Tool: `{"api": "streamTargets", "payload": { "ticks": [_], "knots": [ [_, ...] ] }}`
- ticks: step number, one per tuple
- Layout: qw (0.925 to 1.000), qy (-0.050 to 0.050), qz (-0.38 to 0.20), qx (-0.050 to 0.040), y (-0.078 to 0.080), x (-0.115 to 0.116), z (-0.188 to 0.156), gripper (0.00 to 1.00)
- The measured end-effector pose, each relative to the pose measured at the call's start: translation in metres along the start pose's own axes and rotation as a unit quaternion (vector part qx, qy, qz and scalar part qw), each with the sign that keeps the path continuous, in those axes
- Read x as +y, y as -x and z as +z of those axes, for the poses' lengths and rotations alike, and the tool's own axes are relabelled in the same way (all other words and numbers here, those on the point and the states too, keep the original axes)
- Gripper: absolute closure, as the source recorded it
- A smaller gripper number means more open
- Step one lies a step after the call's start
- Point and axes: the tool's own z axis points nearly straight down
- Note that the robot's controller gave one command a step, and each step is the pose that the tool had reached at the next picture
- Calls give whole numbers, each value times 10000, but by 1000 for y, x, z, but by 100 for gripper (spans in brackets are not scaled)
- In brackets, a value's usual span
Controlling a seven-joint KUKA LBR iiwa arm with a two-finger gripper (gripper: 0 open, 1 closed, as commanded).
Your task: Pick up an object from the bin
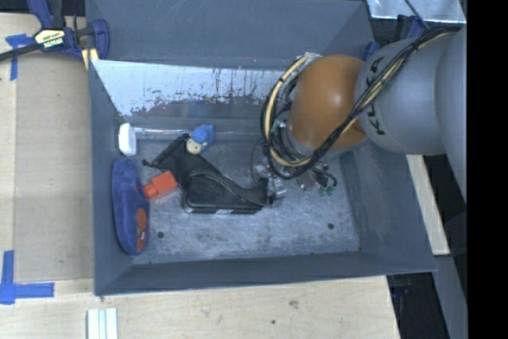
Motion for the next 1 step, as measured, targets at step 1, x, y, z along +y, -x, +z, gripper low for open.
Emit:
{"api": "streamTargets", "payload": {
  "ticks": [1],
  "knots": [
    [9997, -10, -209, -84, 2, 4, -186, 100]
  ]
}}
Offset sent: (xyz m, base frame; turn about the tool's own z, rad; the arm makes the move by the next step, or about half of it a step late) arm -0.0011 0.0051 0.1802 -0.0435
